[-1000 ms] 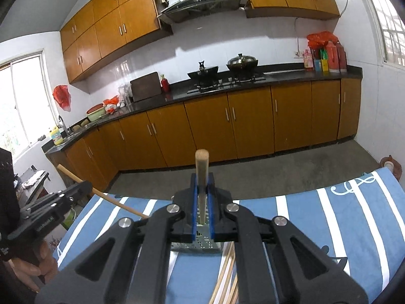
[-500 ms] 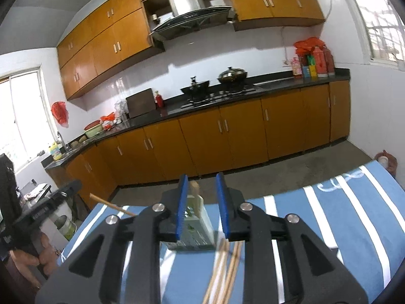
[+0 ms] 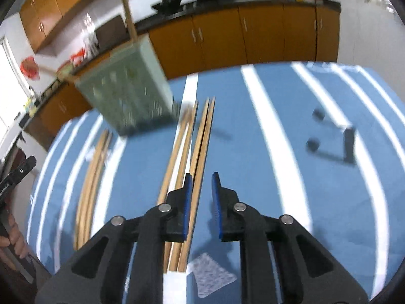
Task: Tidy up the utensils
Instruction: 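Lower the right gripper onto a chopstick while the left gripper grasps another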
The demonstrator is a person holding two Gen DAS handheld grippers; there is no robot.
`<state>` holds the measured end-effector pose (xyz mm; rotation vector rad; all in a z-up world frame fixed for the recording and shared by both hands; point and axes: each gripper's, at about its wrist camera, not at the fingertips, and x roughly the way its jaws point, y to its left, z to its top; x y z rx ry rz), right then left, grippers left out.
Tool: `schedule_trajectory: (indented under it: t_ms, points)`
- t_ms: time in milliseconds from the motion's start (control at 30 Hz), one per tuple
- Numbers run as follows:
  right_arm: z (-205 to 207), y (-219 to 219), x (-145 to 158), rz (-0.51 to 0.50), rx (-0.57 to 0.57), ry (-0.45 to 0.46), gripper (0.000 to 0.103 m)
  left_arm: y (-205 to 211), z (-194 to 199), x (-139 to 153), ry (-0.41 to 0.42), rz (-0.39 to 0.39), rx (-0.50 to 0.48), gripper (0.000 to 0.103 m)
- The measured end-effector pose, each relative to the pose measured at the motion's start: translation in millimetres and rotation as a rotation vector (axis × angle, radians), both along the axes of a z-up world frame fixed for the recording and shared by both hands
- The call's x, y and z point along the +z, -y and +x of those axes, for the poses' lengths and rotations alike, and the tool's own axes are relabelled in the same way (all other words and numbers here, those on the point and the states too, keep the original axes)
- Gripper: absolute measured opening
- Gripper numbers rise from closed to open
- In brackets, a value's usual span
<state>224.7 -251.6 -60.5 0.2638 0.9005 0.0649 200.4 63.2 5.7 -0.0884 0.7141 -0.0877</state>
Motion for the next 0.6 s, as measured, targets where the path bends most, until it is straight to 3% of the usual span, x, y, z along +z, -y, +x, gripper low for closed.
schedule_trajectory:
  t_ms: [200,467,600]
  points:
    - [8.5,-12.5,-19.8,-0.028,0.023,-0.044,0.012,6.0,-6.2,-29.4,-0.067,0.001,-0.007,0.042]
    - [9.7,-17.8,-24.8,-0.069,0.036,-0.052,0.011,12.9,-4.9,-43.9,-0.103,-0.005,-0.029,0.042]
    - [9.5,-6.3,-23.9,-0.115,-0.042,-0.044,0.008,18.2,-6.5,-48.3,-0.117,-0.013,-0.048,0.042]
